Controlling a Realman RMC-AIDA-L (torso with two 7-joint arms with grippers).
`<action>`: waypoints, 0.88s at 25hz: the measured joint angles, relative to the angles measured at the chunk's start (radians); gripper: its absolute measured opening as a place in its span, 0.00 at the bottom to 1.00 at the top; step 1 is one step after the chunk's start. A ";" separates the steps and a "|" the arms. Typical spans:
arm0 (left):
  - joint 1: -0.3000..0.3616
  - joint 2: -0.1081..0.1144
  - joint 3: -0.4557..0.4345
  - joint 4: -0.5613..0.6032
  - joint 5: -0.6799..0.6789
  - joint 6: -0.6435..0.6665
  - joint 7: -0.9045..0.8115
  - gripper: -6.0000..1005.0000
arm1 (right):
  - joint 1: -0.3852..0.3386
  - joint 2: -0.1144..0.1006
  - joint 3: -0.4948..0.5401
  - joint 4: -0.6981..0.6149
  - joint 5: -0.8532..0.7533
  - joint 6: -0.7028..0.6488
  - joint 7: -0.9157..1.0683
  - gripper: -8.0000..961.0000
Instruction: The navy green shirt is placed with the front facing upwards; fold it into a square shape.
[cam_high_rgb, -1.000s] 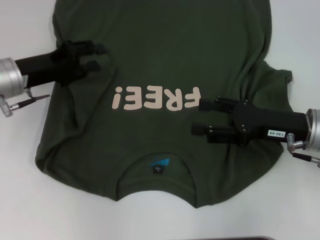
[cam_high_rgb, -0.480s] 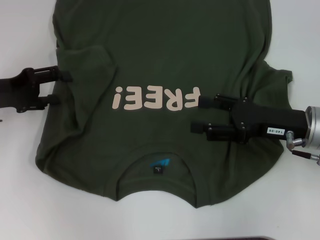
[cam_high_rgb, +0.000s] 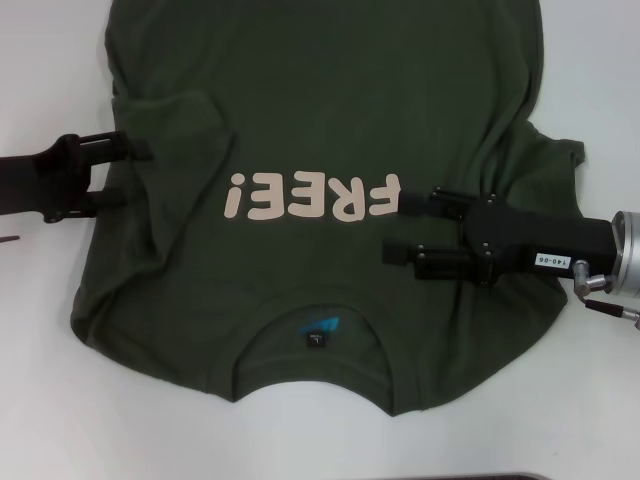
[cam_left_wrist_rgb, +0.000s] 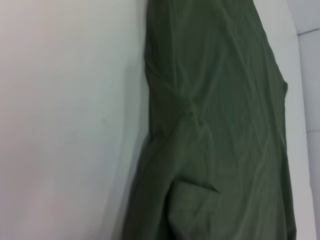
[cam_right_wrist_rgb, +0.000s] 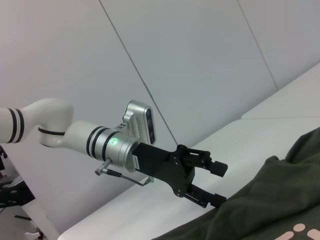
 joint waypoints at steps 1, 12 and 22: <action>0.000 0.000 0.000 0.000 0.000 -0.006 -0.001 0.86 | 0.000 0.000 0.000 0.000 0.000 0.000 0.000 0.93; -0.013 -0.028 0.009 0.008 0.000 -0.008 -0.024 0.86 | -0.001 0.000 0.000 0.000 -0.001 0.000 0.001 0.93; -0.041 -0.060 -0.001 0.017 -0.053 0.102 0.027 0.86 | -0.001 -0.002 0.000 0.000 -0.004 0.003 0.001 0.93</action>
